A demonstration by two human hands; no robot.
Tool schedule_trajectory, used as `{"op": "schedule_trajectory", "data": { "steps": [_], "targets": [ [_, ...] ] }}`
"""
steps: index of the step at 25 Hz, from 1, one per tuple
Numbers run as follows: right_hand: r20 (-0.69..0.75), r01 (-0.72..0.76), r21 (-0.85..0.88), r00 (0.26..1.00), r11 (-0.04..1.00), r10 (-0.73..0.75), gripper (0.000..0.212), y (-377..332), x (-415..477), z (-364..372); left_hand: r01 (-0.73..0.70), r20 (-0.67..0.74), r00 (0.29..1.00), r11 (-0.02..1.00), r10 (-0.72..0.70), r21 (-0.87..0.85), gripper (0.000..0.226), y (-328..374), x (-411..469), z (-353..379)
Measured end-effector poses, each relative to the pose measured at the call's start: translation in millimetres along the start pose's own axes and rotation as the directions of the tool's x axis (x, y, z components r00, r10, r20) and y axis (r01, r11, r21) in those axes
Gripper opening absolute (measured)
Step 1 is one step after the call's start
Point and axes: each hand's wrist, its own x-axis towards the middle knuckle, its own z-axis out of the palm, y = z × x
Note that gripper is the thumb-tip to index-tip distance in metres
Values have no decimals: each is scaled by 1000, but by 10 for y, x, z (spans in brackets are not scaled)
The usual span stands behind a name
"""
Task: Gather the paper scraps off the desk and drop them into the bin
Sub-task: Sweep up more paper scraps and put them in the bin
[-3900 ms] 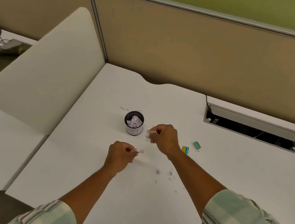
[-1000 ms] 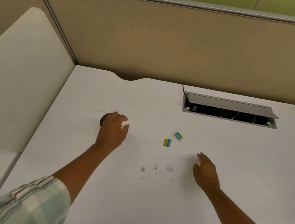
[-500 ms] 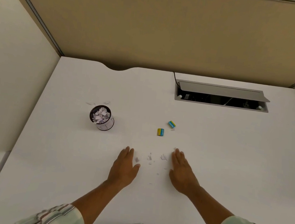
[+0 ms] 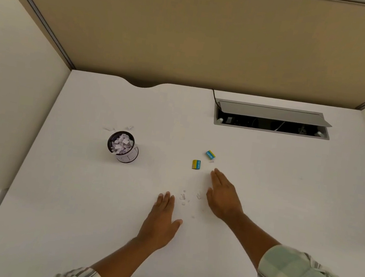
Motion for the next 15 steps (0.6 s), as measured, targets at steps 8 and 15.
{"op": "schedule_trajectory", "data": {
  "steps": [8, 15],
  "targets": [
    [194, 6, -121, 981, 993, 18, 66, -18, 454, -164, -17, -28, 999, 1000, 18, 15, 76, -185, 39, -61],
    [229, 95, -247, 973, 964, -37, 63, 17, 248, -54, -22, -21, 1000, 999, 23, 43, 76, -164, 41, -50]
  ]
}}
